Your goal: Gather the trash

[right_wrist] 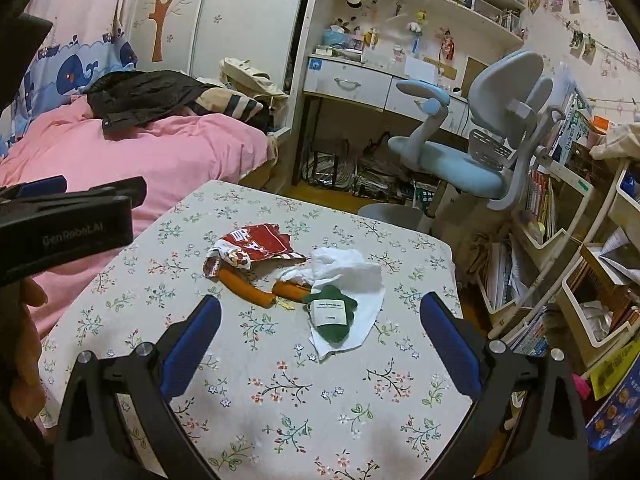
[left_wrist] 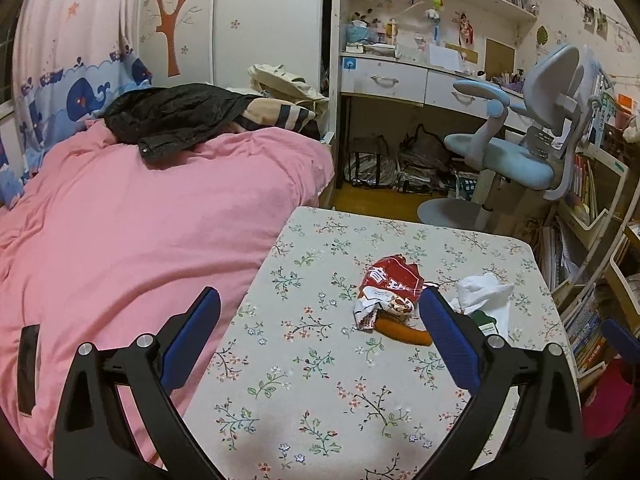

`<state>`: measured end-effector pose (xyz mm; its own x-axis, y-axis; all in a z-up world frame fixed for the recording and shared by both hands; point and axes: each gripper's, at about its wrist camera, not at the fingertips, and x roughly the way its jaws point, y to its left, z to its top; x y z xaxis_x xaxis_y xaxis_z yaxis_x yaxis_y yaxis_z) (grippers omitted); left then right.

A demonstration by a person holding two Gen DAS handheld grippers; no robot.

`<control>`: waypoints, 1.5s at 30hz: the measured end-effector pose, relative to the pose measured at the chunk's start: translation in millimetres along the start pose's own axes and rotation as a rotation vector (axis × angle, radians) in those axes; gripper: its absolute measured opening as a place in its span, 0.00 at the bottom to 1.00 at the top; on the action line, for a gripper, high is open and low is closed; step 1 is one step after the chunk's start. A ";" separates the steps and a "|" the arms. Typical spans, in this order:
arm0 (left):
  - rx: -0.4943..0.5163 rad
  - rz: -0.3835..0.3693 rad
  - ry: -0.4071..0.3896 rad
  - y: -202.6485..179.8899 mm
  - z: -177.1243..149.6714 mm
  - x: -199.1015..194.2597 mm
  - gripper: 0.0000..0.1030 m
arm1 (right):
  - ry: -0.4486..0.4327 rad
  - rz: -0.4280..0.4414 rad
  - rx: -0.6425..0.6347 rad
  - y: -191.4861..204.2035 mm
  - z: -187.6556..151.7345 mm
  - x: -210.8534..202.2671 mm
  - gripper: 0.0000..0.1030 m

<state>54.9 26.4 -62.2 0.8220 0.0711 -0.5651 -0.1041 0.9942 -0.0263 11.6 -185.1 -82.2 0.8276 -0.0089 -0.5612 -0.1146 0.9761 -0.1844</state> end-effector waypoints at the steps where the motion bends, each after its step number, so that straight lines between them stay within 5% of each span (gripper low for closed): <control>1: 0.002 0.000 -0.001 -0.7 -0.2 -0.1 0.93 | -0.001 -0.001 0.000 -0.3 0.0 0.2 0.93; 45: 0.031 0.007 0.020 -7.6 -1.9 13.7 0.93 | 0.004 -0.002 0.006 -2.4 0.7 7.4 0.93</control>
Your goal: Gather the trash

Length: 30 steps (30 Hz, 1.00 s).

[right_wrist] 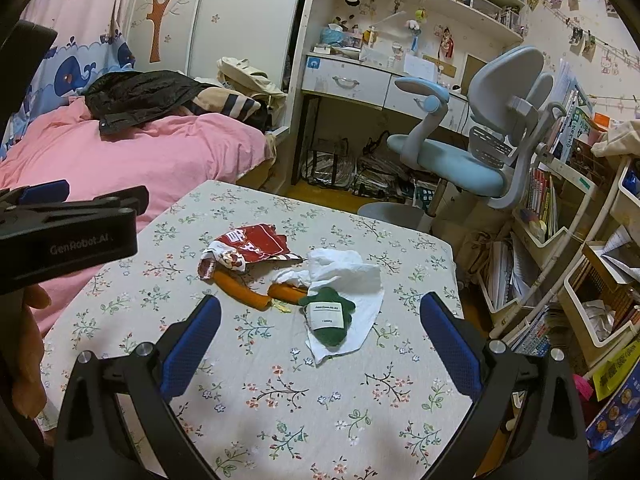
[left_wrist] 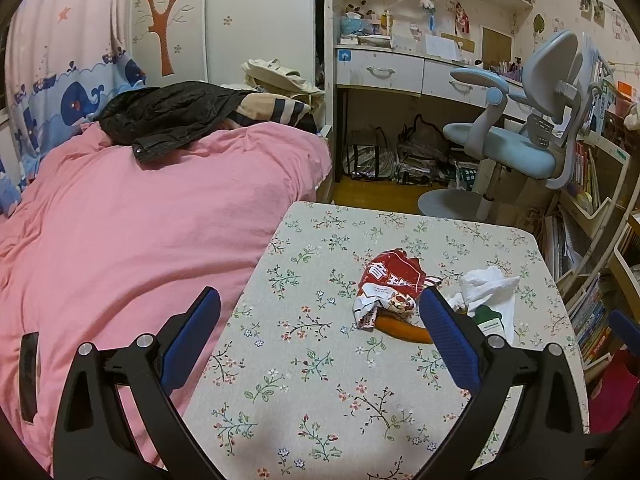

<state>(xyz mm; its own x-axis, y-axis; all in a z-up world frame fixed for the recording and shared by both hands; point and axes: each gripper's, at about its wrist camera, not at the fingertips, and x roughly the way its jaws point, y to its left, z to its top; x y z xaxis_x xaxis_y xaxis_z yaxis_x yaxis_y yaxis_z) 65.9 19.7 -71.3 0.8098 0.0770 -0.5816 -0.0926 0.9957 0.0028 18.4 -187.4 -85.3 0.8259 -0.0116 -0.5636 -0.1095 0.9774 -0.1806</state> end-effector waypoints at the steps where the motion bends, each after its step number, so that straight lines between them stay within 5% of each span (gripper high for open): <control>1: 0.001 0.000 0.000 -0.4 0.3 0.1 0.93 | 0.000 -0.001 0.000 -0.7 0.1 0.9 0.93; 30: 0.009 0.000 0.009 -0.9 6.5 8.1 0.93 | 0.025 0.004 0.005 -1.5 1.3 13.6 0.93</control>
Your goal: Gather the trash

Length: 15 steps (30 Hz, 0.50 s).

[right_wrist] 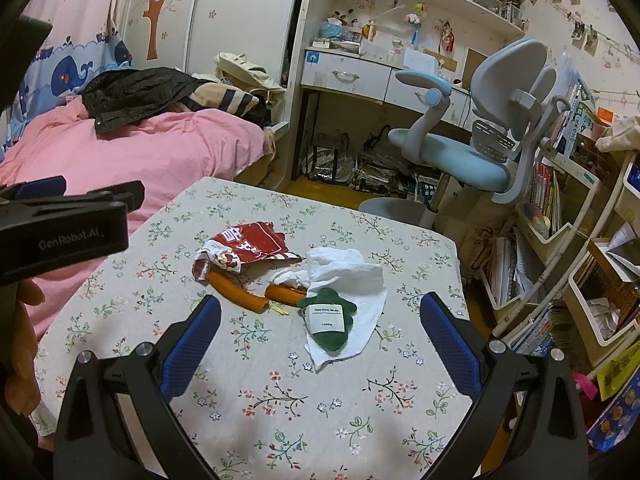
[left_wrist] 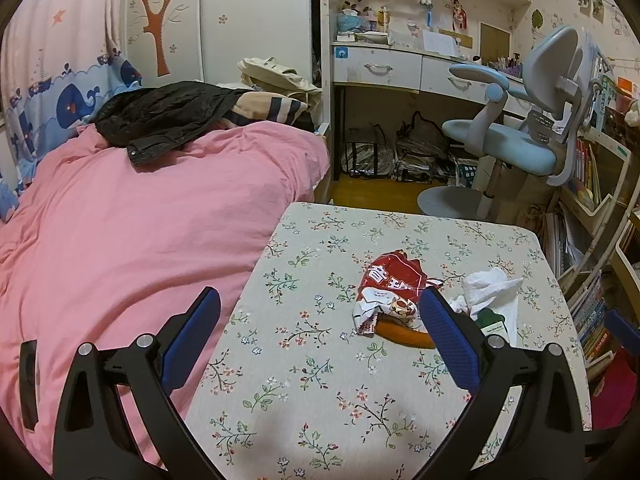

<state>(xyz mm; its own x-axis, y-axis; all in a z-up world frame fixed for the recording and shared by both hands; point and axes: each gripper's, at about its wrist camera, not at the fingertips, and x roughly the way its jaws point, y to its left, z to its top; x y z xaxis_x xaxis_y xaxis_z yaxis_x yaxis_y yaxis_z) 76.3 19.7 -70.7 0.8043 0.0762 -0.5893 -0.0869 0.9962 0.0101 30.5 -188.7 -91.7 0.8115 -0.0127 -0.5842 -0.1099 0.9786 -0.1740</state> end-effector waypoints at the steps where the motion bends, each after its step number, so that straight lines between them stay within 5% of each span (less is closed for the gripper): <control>1: -0.001 0.000 0.001 -0.2 0.0 -0.5 0.93 | 0.003 -0.002 -0.001 0.3 -0.1 1.1 0.93; 15: 0.008 0.002 0.022 -5.1 2.5 11.3 0.93 | 0.020 -0.006 0.004 -9.5 0.7 5.4 0.93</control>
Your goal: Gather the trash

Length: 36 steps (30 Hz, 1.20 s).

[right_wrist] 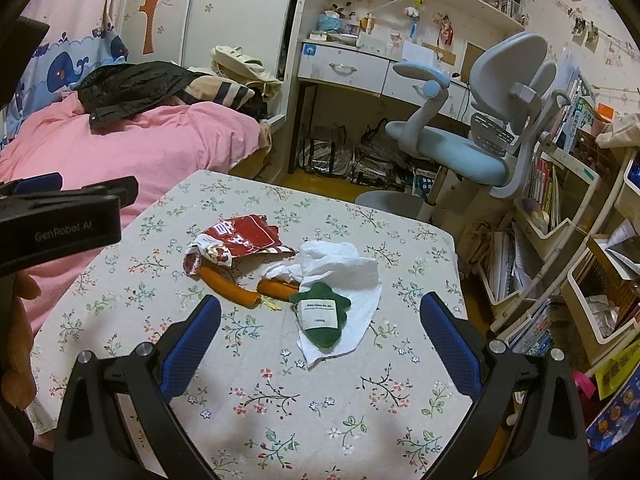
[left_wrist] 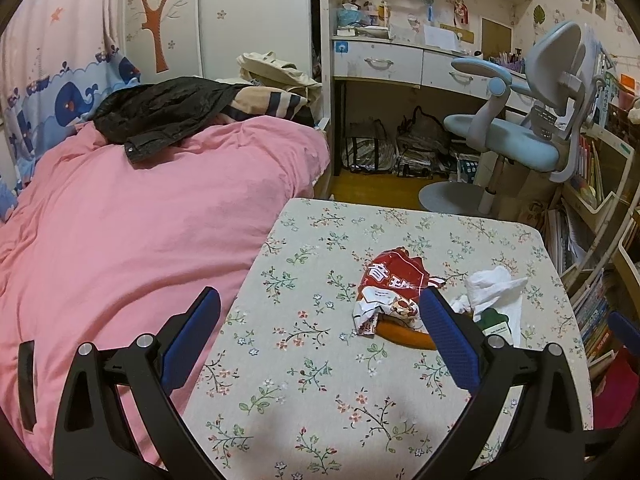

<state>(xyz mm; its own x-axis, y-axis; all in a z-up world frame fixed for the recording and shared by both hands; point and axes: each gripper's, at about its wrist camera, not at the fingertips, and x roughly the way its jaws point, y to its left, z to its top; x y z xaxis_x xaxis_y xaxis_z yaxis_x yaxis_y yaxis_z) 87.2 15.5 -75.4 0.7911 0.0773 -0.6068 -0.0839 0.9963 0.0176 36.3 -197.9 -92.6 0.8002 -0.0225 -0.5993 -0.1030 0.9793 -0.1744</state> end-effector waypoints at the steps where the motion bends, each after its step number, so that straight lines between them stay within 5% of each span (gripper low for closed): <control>1: 0.002 0.000 0.002 -0.7 0.9 1.3 0.93 | 0.000 0.001 0.000 0.0 0.0 0.3 0.93; 13: 0.012 -0.021 0.029 -11.7 3.5 17.4 0.93 | 0.038 0.029 0.030 -11.5 -0.4 13.0 0.93; 22: -0.017 -0.138 0.161 -8.0 17.2 76.7 0.93 | 0.149 0.098 0.099 -32.1 -9.3 42.1 0.93; 31: 0.014 -0.164 0.300 -34.4 11.7 139.1 0.92 | 0.197 0.127 0.114 -41.8 -15.8 54.2 0.93; 36: 0.098 -0.149 0.248 -54.3 11.8 150.7 0.88 | 0.228 0.178 0.132 -45.3 -16.5 71.9 0.93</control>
<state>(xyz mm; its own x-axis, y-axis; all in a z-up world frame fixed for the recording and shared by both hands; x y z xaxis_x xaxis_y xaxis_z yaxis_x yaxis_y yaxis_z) 218.1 -26.5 -158.4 0.6174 -0.0698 -0.7835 0.0905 0.9957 -0.0173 88.7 -247.3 -140.7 0.6222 0.1219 -0.7733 -0.1403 0.9892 0.0431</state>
